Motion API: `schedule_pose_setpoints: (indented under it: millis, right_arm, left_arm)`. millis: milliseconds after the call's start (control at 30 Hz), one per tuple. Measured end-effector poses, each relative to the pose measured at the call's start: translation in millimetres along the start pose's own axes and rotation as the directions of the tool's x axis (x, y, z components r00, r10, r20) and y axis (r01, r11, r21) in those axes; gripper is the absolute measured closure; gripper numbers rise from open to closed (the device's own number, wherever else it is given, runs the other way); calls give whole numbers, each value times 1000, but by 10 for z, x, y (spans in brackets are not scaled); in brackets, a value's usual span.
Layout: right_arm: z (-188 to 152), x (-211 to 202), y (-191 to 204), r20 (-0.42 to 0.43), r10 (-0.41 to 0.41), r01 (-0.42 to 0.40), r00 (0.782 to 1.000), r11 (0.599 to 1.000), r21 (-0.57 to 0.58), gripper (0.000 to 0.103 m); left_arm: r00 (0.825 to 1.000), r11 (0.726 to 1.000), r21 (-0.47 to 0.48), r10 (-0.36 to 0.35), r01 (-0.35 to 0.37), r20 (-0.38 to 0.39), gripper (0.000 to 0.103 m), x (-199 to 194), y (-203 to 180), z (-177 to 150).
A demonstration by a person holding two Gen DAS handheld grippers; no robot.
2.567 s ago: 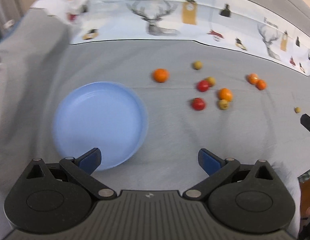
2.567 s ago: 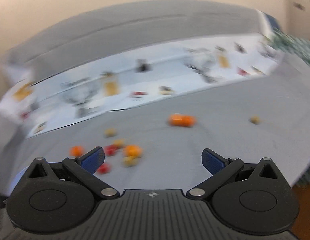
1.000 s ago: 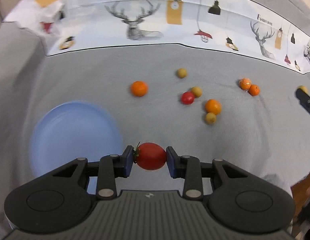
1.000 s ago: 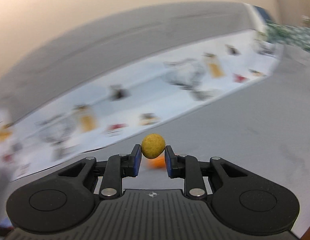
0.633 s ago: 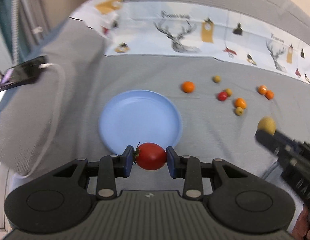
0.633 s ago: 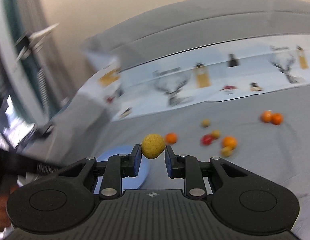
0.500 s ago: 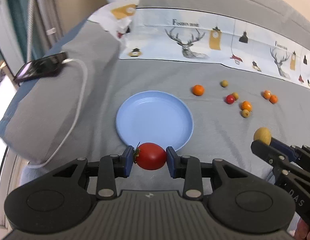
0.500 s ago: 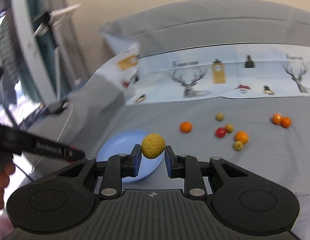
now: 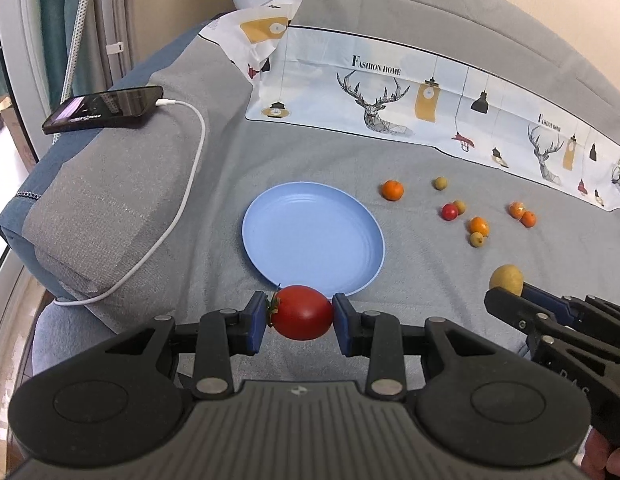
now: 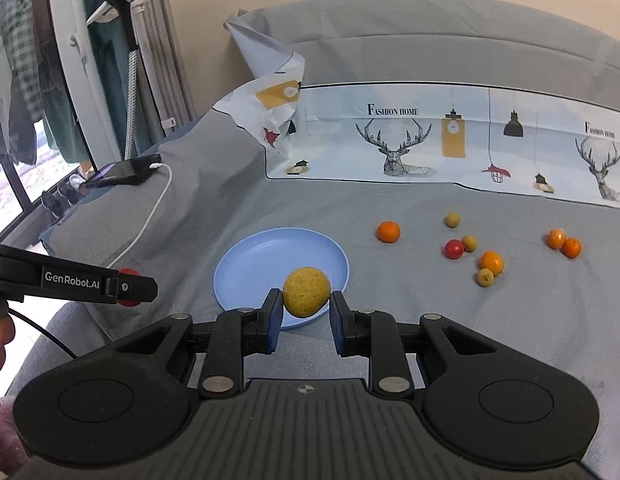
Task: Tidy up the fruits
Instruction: 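Carry the red tomato and yellow fruit over the blue plate with both tools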
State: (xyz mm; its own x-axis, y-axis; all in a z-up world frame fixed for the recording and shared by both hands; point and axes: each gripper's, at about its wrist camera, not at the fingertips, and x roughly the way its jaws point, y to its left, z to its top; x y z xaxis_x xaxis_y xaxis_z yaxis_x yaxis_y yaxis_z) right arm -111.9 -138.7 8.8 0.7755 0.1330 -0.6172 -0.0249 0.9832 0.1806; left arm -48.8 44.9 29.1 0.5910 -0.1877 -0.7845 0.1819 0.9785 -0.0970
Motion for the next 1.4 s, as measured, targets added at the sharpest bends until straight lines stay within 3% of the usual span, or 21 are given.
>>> schedule_pose_setpoints:
  millis: [833, 1133, 1400]
  right_arm:
    - [24, 196, 116, -48, -7, 5, 999, 999, -39, 76]
    - [62, 439, 97, -67, -24, 21, 997, 999, -50, 76]
    - [175, 870, 22, -114, -24, 20, 993, 999, -39, 76]
  left_arm:
    - [1000, 1000, -30, -8, 7, -30, 64, 184, 146, 43]
    - [1000, 999, -32, -2, 1, -28, 64, 435, 122, 299]
    - [998, 1000, -25, 15, -16, -58, 64, 886, 77, 611]
